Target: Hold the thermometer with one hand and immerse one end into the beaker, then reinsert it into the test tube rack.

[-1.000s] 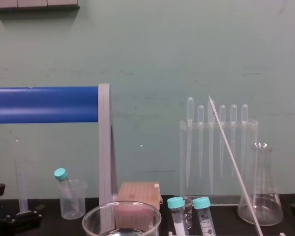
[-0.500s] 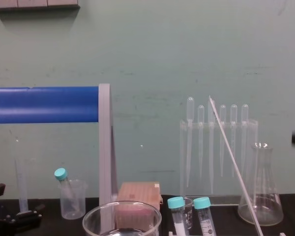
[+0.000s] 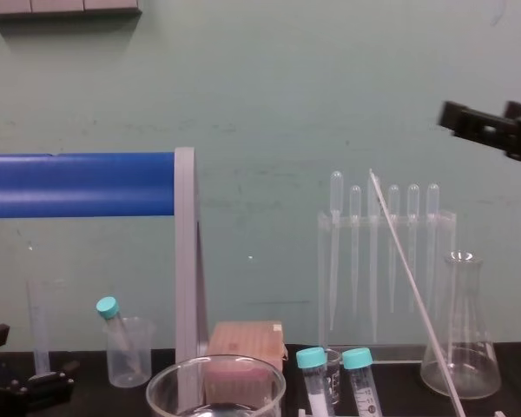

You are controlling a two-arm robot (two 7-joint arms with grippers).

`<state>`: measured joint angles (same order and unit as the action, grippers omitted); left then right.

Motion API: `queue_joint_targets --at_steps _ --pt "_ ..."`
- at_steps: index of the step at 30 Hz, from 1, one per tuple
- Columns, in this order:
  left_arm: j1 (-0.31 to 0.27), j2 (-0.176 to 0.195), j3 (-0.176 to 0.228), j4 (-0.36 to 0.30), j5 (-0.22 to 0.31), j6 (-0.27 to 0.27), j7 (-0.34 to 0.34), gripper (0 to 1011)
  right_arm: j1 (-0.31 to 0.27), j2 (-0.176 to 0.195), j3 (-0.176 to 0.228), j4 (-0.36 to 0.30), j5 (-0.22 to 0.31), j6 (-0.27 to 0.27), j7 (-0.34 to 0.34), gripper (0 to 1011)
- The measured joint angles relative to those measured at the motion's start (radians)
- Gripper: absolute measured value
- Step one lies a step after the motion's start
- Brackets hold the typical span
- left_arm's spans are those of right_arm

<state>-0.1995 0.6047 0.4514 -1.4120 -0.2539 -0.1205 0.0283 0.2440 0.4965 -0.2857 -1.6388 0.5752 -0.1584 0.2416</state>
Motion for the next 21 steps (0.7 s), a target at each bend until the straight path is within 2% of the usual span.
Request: queue_joint_targets --at_steps 5,6,7,21 --pt "0.000 0.000 0.000 0.000 0.000 0.000 0.000 1008 0.018 -0.045 -0.016 0.003 0.007 0.071 -0.014 1004" --pt "0.000 0.000 0.000 0.000 0.000 0.000 0.000 1008 0.018 -0.045 -0.016 0.003 0.007 0.071 -0.014 1004" --pt "0.000 0.000 0.000 0.000 0.000 0.000 0.000 1008 0.014 -0.169 -0.047 0.037 -0.081 0.226 -0.101 1004" --pt "0.000 0.000 0.000 0.000 0.000 0.000 0.000 1008 0.037 -0.207 -0.050 0.089 -0.129 0.262 -0.097 1004"
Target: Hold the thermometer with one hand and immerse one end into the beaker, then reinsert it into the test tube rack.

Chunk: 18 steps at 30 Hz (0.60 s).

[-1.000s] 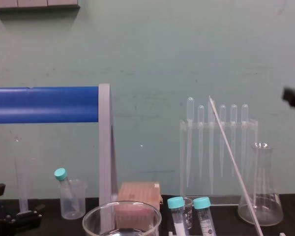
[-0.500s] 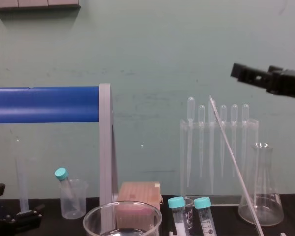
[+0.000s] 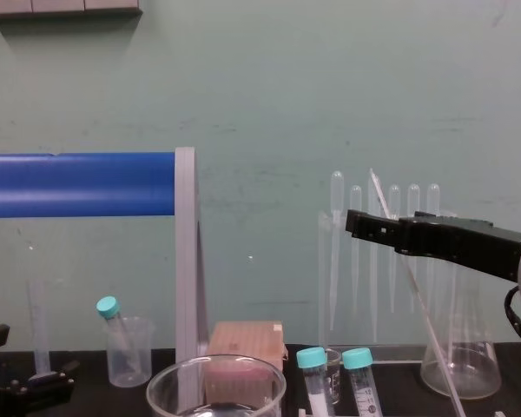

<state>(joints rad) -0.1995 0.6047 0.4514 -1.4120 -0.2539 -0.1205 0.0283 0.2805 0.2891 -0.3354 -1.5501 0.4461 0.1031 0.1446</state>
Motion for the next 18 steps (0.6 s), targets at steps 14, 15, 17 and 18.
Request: queue_joint_targets --at_steps 14,15,17,18 --pt "0.000 0.000 0.000 0.000 0.000 0.000 0.000 1008 0.005 -0.028 0.025 0.025 -0.022 0.034 0.030 1004" --pt "0.000 0.000 0.000 0.000 0.000 0.000 0.000 1008 0.005 -0.030 0.027 0.026 -0.023 0.036 0.032 1004" --pt "0.000 0.000 0.000 0.000 0.000 0.000 0.000 1008 0.005 -0.033 0.031 0.027 -0.027 0.041 0.036 1004" --pt "0.000 0.000 0.000 0.000 0.000 0.000 0.000 1008 0.005 -0.033 0.031 0.027 -0.027 0.041 0.036 1004"
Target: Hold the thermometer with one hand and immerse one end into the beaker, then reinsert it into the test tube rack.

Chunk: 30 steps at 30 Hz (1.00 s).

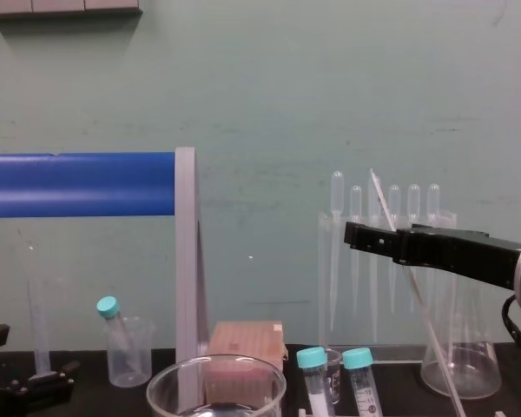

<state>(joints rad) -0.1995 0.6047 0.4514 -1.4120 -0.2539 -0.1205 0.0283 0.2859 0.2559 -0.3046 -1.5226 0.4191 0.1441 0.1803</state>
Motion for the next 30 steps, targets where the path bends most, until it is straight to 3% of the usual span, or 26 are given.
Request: queue_joint_targets --at_steps 21,28,30 --pt "0.000 0.000 0.000 0.000 0.000 0.000 0.000 1008 -0.001 -0.007 0.009 0.003 -0.008 0.008 0.009 1004" --pt "0.000 0.000 0.000 0.000 0.000 0.000 0.000 1008 -0.001 -0.006 0.009 0.003 -0.007 0.008 0.009 888" --pt "0.000 0.000 0.000 0.000 0.000 0.000 0.000 1008 -0.001 -0.006 0.009 0.003 -0.007 0.008 0.008 814"
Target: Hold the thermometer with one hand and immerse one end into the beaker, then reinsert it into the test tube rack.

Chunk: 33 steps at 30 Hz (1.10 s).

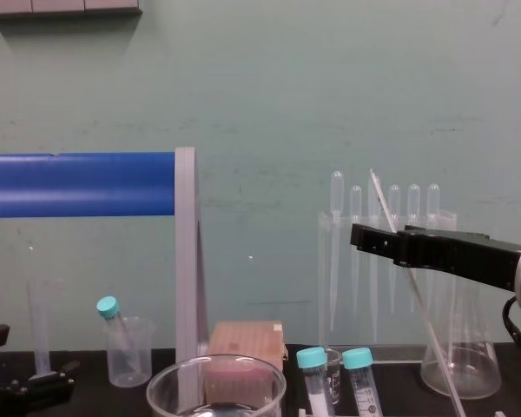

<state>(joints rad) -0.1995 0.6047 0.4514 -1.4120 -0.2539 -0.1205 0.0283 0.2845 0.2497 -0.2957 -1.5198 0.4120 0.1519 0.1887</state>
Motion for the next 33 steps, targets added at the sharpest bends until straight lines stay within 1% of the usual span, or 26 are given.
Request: queue_joint_targets --at_steps 1,2,3,4,5,8,9,11,12,15,16,17,18,19,20,21,22,23,24,26,33 --pt "0.000 0.000 0.000 0.000 0.000 0.000 0.000 1008 0.000 0.000 0.000 0.000 0.000 0.000 0.000 796" --pt "0.000 0.000 0.000 0.000 0.000 0.000 0.000 1008 0.000 0.000 0.000 0.000 0.000 0.000 0.000 741" --pt "0.000 0.000 0.000 0.000 0.000 0.000 0.000 1008 0.000 0.000 0.000 0.000 0.000 0.000 0.000 741" --pt "0.000 0.000 0.000 0.000 0.000 0.000 0.000 1008 0.000 0.000 0.000 0.000 0.001 0.000 0.000 708" --pt "0.000 0.000 0.000 0.000 0.000 0.000 0.000 1008 0.000 0.000 0.000 0.000 0.001 0.000 0.000 653" --pt "0.000 0.000 0.000 0.000 0.000 0.000 0.000 1008 0.000 0.000 0.000 -0.001 0.001 -0.001 0.000 585" --pt "0.000 0.000 0.000 0.000 0.000 0.000 0.000 1008 0.000 0.000 0.000 -0.001 0.001 -0.001 0.000 522" --pt "0.000 0.000 0.000 0.000 0.000 0.000 0.000 1008 0.000 0.000 0.000 -0.001 0.001 -0.001 0.000 483" --pt "0.000 0.000 0.000 0.000 0.000 0.000 0.000 1008 0.000 0.000 0.000 -0.001 0.001 -0.001 0.000 421" --pt "0.000 0.000 0.000 0.000 0.000 0.000 0.000 1008 0.000 0.000 0.000 -0.001 0.001 -0.001 0.000 336" --pt "0.000 0.000 0.000 0.000 0.000 0.000 0.000 1008 0.000 0.000 0.000 -0.001 0.001 -0.001 0.000 336" --pt "0.000 0.000 0.000 0.000 0.000 0.000 0.000 1008 0.000 0.000 0.000 -0.001 0.001 -0.001 0.000 274" --pt "0.000 0.000 0.000 0.000 0.000 0.000 0.000 1008 0.000 0.000 0.000 -0.001 0.001 -0.001 0.000 237" --pt "0.000 0.000 0.000 0.000 0.000 0.000 0.000 1008 0.000 0.000 0.000 -0.001 0.001 -0.001 0.000 237" --pt "0.000 0.000 0.000 0.000 0.000 0.000 0.000 1008 0.000 0.000 0.000 -0.001 0.001 -0.001 -0.001 176" --pt "0.000 0.000 0.000 0.000 0.000 0.000 0.000 1008 0.000 0.000 0.000 -0.001 0.001 -0.001 -0.001 164" --pt "0.000 0.000 0.000 0.000 0.000 0.000 0.000 1008 0.000 0.000 0.000 -0.001 0.001 -0.001 -0.001 122" --pt "0.000 0.000 0.000 0.000 0.000 0.000 0.000 1008 0.000 0.000 0.000 -0.001 0.001 -0.001 -0.001 111" --pt "0.000 0.000 0.000 0.000 0.000 0.000 0.000 1008 0.000 0.000 0.000 -0.001 0.001 -0.001 -0.001 72" --pt "0.000 0.000 0.000 0.000 0.000 0.000 0.000 1008 0.000 0.000 0.000 -0.001 0.001 -0.001 -0.001 57" --pt "0.000 0.000 0.000 0.000 0.000 0.000 0.000 1008 0.000 0.000 0.000 -0.001 0.001 -0.001 -0.001 57"
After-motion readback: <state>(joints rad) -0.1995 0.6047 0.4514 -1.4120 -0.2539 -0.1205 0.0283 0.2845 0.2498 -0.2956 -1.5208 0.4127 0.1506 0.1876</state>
